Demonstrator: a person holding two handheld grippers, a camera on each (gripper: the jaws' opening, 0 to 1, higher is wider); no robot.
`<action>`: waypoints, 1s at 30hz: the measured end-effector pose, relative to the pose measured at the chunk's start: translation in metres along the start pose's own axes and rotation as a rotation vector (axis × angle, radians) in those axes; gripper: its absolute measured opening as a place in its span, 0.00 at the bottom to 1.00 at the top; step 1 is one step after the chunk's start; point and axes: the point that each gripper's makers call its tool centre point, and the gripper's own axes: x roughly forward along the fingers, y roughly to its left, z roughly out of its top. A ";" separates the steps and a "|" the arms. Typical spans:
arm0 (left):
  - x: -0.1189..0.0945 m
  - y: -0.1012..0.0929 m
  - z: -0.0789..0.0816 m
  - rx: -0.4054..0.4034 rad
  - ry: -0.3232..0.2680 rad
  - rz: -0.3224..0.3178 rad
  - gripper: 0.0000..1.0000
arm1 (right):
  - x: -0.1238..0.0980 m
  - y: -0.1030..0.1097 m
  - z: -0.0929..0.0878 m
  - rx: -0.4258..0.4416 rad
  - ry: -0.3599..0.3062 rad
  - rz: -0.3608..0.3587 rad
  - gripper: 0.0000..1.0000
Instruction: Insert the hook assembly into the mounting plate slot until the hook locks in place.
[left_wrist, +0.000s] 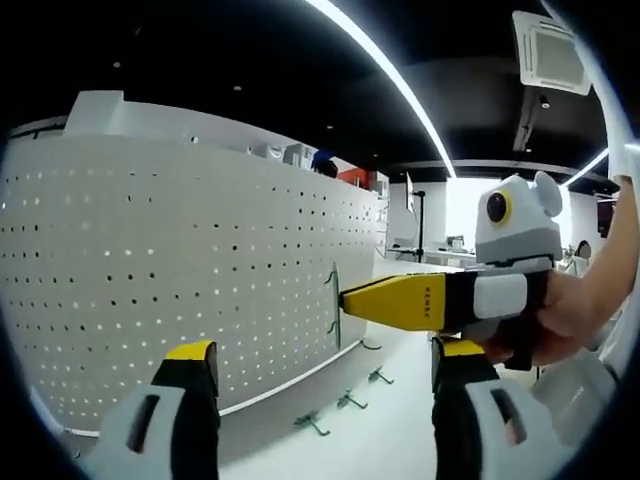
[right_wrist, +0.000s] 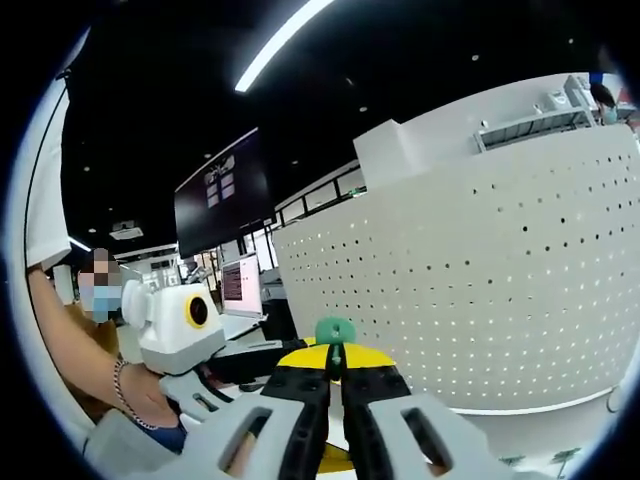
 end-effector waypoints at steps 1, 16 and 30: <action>0.000 0.000 0.000 0.000 0.001 0.001 0.88 | 0.000 0.000 0.000 0.001 0.000 0.000 0.00; -0.015 0.007 -0.004 -0.018 0.003 0.027 0.85 | 0.013 -0.020 0.027 -0.071 -0.031 -0.078 0.00; -0.029 0.010 -0.006 -0.013 0.001 0.042 0.84 | 0.034 -0.043 0.058 -0.113 -0.058 -0.167 0.00</action>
